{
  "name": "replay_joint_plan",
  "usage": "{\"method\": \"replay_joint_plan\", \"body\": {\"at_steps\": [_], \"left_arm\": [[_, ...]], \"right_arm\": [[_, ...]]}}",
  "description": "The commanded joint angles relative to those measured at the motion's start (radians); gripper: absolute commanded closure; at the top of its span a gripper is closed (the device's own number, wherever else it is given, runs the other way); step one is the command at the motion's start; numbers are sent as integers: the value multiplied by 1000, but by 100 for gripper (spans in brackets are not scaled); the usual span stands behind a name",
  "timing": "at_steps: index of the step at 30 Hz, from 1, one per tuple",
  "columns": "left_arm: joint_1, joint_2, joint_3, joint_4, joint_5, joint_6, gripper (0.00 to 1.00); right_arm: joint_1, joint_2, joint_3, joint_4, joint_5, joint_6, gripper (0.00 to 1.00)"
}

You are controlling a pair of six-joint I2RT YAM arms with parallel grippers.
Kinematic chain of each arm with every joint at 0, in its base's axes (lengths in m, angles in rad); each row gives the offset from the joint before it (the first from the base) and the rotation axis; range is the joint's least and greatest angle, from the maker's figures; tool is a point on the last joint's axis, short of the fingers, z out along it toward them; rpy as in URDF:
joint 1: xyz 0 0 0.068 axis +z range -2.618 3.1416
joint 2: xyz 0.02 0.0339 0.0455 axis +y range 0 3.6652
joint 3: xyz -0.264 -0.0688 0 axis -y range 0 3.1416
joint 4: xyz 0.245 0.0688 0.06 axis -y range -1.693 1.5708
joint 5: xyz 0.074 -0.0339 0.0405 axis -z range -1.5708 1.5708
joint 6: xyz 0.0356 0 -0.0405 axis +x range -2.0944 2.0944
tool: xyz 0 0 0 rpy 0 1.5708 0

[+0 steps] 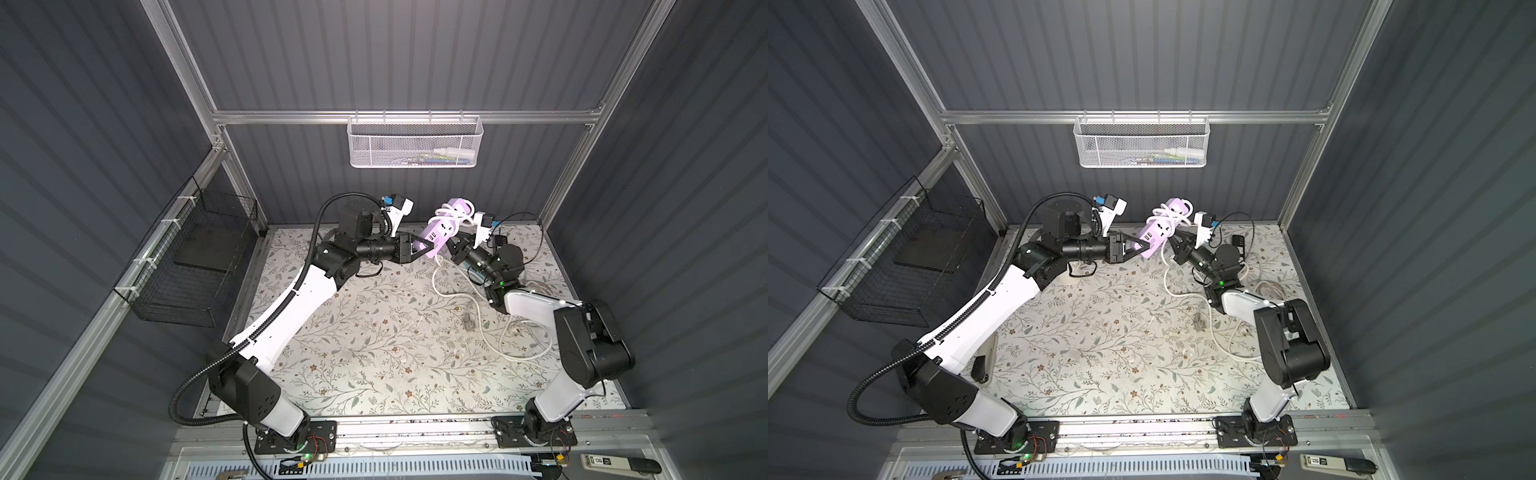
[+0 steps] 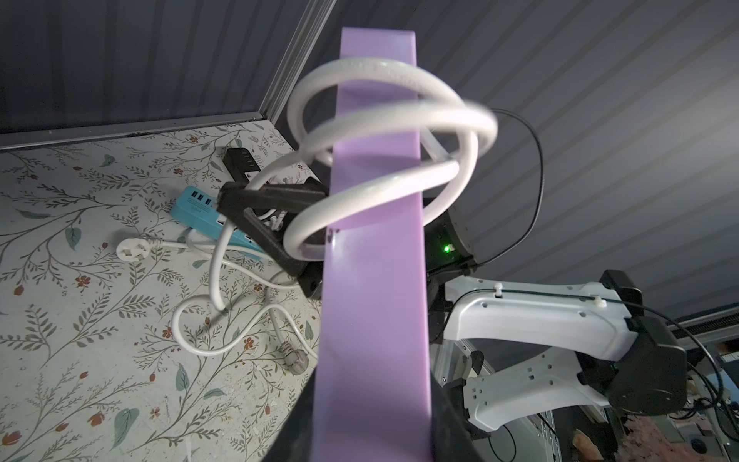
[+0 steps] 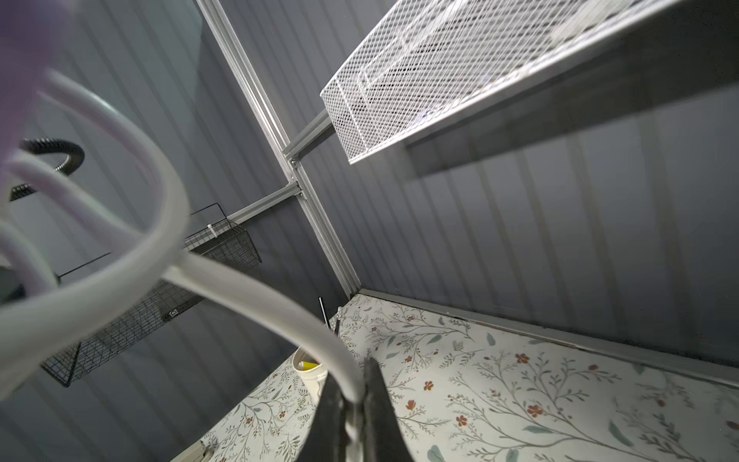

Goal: Unwrap the cord wrapped around the power strip
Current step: Unwrap the power cord from the power strip.

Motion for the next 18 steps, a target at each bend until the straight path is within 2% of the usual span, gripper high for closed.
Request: {"method": "replay_joint_plan", "body": {"at_steps": [1, 8, 18], "left_arm": [[0, -40, -10, 34, 44, 6, 100], [2, -56, -52, -7, 17, 41, 100], [31, -51, -60, -32, -68, 98, 100]], "right_arm": [[-35, -50, 72, -217, -47, -84, 100], [-118, -127, 155, -375, -84, -131, 100], [-229, -341, 30, -534, -58, -156, 100]]}}
